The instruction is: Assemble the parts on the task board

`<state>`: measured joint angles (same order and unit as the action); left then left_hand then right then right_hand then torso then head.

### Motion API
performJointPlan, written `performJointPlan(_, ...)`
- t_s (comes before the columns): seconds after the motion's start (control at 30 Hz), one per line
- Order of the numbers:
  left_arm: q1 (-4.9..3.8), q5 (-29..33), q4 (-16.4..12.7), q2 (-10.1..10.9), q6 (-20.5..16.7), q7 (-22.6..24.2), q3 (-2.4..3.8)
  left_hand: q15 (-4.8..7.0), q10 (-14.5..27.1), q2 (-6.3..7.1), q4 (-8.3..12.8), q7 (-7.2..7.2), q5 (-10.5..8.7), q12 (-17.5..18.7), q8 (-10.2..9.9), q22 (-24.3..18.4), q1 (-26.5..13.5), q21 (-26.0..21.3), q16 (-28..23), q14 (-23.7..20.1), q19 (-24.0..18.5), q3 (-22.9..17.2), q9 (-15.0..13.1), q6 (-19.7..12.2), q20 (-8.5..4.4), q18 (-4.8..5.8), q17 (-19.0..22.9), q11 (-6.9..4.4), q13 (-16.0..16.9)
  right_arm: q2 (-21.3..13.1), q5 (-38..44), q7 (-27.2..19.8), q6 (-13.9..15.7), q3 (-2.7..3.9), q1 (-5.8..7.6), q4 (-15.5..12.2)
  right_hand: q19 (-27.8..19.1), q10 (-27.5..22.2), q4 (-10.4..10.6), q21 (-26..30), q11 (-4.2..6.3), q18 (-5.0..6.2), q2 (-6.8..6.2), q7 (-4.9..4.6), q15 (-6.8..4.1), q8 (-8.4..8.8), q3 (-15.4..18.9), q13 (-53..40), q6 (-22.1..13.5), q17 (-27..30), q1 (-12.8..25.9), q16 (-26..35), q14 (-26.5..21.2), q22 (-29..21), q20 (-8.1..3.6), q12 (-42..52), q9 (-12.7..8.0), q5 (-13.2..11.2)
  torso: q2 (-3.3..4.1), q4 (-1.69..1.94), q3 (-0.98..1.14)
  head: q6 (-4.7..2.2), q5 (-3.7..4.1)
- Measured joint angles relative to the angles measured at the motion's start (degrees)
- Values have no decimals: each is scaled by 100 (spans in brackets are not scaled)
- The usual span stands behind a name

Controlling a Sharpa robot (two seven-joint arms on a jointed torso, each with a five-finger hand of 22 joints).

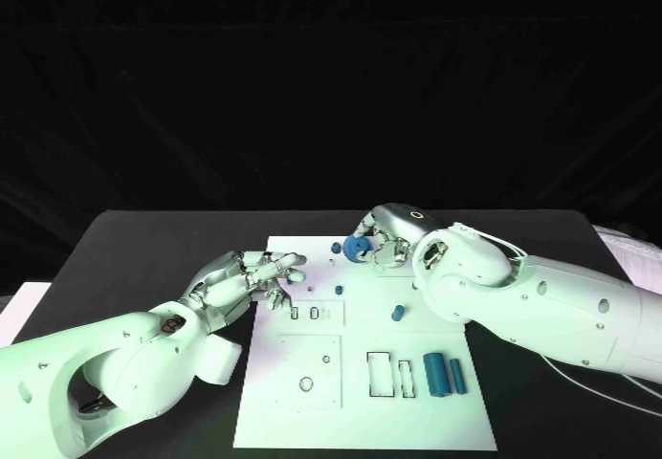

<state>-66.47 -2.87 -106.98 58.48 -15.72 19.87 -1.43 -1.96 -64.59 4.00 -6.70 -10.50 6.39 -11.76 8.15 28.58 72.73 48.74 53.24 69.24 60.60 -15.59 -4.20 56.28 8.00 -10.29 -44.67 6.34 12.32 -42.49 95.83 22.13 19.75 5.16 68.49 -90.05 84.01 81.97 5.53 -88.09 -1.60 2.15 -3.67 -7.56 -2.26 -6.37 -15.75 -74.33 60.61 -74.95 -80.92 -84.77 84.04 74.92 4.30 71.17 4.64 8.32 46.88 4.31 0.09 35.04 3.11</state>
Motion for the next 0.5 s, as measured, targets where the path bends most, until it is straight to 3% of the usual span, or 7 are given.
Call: performJointPlan(0.5, 0, 0, 11, -30, 17, -5, 0, 0, 0, 0, 0, 0, 0, 0, 0, 3, 0, 0, 0, 0, 0, 0, 0, 0, 0, 0, 2, 0, -1, 741, 74, -12, -29, -184, 6, 420, 0, -1, 8, 0, -1, 0, 4, 0, 0, 89, -41, 1, 0, 1, 102, 24, 0, 2, 0, -29, -1, -5, 5, -4, -1, 34, -34)
